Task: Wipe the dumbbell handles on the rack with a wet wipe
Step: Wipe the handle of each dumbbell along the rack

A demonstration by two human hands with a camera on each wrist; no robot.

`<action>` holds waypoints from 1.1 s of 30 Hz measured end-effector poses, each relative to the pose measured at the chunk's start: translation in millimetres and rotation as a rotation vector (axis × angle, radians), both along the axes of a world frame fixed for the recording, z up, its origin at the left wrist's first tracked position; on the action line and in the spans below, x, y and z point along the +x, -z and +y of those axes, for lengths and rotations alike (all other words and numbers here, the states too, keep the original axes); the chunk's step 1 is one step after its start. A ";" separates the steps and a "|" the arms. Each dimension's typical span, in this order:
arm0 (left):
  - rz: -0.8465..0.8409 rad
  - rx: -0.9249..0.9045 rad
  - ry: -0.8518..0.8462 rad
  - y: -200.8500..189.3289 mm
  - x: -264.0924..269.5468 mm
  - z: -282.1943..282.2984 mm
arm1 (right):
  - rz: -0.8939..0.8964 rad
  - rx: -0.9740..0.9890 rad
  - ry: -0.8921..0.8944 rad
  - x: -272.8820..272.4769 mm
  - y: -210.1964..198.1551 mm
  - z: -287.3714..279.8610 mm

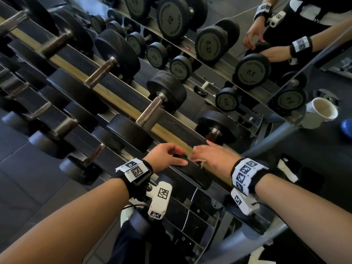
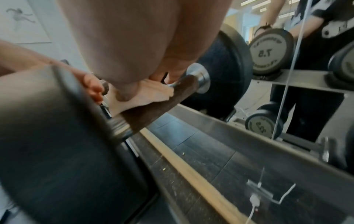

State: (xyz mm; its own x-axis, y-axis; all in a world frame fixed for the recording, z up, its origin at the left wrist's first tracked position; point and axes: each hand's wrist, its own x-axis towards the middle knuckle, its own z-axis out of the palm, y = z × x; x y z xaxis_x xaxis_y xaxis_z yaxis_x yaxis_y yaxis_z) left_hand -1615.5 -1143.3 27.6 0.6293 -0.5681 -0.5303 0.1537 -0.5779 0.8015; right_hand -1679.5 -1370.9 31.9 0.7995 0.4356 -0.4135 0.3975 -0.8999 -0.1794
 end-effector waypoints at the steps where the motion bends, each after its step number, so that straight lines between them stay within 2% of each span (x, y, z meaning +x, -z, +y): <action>1: 0.004 -0.004 -0.006 0.4 -0.1 -0.2 | -0.033 -0.029 0.040 7.6 -1.9 -4.8; 4: 0.012 -0.012 -0.011 1.2 -0.6 -0.4 | -0.080 -0.074 0.139 25.2 -7.8 -17.3; 8: 0.014 -0.025 -0.014 1.9 -0.4 0.0 | -0.073 -0.205 0.046 29.8 -3.7 -13.8; 13: 0.010 -0.042 -0.036 3.9 -2.3 0.4 | -0.026 -0.233 -0.048 26.7 3.2 -4.9; 18: 0.028 -0.049 -0.047 5.8 -2.1 2.2 | -0.143 -0.284 0.076 36.2 3.0 -3.4; 24: 0.021 -0.051 -0.052 6.8 -1.7 2.2 | -0.051 -0.007 -0.004 3.8 15.5 1.2; 26: 0.024 -0.047 -0.046 6.8 -1.1 2.4 | -0.062 0.011 0.001 8.0 7.8 -7.5; 30: 0.032 -0.033 -0.024 6.3 0.6 1.9 | -0.150 0.127 0.199 12.5 -10.8 -17.6; 33: 0.016 -0.022 -0.005 5.1 1.7 0.7 | 0.015 0.250 0.345 -11.9 -11.9 -6.9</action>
State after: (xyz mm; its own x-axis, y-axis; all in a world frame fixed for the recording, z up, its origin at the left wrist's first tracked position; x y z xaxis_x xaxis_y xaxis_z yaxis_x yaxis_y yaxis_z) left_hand -1613.8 -1142.5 22.5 0.6239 -0.5765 -0.5276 0.1696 -0.5591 0.8116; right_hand -1691.5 -1377.8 43.8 0.9109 0.2316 -0.3415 0.0762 -0.9077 -0.4126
